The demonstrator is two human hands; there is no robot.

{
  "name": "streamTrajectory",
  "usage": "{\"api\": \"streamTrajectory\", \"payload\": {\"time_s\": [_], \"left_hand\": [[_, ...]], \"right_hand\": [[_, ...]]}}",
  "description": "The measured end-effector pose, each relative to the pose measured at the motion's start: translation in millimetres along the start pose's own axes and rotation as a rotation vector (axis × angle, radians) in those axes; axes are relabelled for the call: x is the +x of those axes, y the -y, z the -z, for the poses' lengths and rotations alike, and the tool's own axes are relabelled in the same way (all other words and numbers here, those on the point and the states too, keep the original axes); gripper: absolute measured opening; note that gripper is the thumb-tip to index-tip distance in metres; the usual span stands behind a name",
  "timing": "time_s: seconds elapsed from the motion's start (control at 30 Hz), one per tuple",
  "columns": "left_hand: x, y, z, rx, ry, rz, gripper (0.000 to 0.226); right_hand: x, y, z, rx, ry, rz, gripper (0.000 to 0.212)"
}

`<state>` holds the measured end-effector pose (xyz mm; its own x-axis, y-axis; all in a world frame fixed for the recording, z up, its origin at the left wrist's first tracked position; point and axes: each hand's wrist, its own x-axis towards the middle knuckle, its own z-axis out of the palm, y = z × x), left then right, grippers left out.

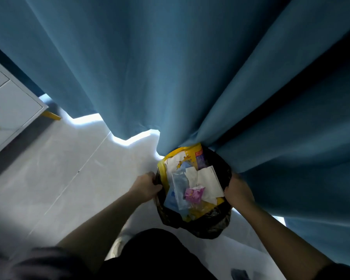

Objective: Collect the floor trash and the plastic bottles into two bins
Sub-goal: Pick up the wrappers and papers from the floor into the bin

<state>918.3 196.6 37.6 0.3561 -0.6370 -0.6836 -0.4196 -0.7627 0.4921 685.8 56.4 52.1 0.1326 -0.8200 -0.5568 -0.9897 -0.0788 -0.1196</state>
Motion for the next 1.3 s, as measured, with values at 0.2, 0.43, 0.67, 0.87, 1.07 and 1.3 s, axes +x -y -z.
{"api": "streamTrajectory", "payload": {"time_s": [0.2,0.43,0.67,0.87,1.07,1.3], "left_hand": [[-9,-13,26,-0.228,-0.136,0.099,0.005],[-65,-45,105,-0.362,-0.120,0.145,0.016],[-165,-76,178,-0.302,-0.002,0.259,0.017],[-236,-76,224,-0.291,0.048,0.367,0.023],[-290,-11,228,-0.352,0.014,0.513,0.023],[-321,79,182,-0.384,-0.157,0.552,0.017]], "right_hand": [[-18,29,29,0.003,0.031,-0.071,0.038],[-78,50,106,0.076,0.068,-0.103,0.033],[-176,66,176,0.112,0.164,-0.148,0.035],[-242,96,196,0.220,0.259,-0.178,0.035],[-276,143,160,0.289,0.347,-0.128,0.040],[-302,139,123,0.292,0.319,0.025,0.034]]}}
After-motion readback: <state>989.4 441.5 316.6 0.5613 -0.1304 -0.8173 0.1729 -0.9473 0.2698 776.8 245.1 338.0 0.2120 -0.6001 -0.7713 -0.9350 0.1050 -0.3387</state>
